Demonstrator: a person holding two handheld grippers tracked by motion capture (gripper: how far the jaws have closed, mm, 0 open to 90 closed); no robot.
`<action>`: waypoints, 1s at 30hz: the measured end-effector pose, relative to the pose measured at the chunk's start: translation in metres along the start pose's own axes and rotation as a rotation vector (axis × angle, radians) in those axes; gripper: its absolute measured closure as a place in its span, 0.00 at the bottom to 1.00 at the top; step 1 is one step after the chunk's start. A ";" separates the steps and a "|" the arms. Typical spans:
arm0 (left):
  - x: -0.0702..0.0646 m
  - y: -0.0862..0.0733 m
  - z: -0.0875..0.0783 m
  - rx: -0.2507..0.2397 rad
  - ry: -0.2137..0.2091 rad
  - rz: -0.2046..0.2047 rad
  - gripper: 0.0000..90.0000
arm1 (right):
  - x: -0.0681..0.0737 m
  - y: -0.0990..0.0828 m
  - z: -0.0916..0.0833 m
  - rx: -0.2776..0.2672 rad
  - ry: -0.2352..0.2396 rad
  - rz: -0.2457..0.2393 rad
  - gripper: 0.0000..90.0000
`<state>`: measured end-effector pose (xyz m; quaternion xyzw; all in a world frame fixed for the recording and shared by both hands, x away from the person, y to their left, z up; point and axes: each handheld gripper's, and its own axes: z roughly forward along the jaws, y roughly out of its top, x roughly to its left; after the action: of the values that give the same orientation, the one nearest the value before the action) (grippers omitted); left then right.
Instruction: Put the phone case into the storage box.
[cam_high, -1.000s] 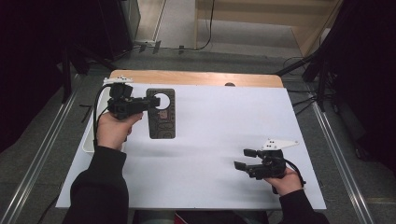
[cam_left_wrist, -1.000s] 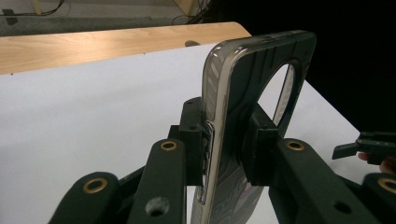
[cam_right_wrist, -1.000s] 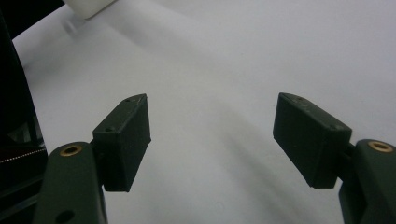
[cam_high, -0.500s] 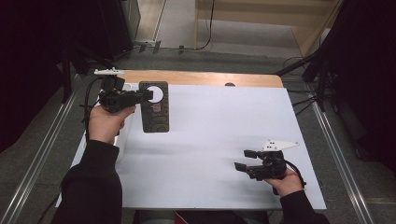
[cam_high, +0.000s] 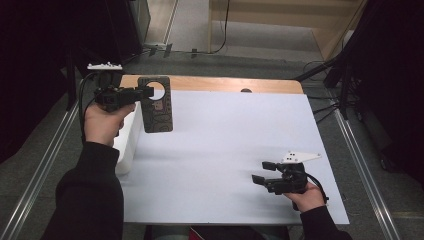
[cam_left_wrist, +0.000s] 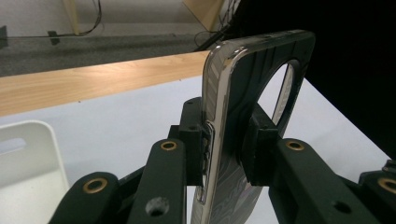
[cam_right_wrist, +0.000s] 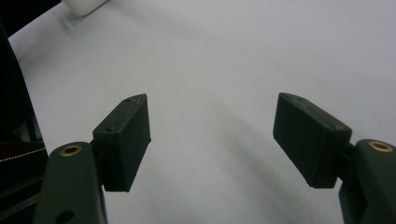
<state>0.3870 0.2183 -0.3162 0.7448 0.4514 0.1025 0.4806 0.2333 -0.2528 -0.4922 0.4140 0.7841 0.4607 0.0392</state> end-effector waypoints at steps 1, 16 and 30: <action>0.001 0.001 -0.001 -0.002 0.005 0.000 0.81 | 0.000 0.000 -0.001 0.002 -0.002 0.004 0.29; 0.017 0.015 -0.021 -0.044 0.080 0.017 0.81 | -0.002 -0.002 -0.003 0.001 -0.008 0.007 0.29; 0.040 0.010 -0.030 -0.065 0.142 0.020 0.81 | -0.001 0.000 0.001 0.007 0.000 -0.002 0.29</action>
<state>0.3980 0.2660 -0.3042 0.7239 0.4735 0.1744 0.4705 0.2341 -0.2531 -0.4929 0.4135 0.7860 0.4580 0.0383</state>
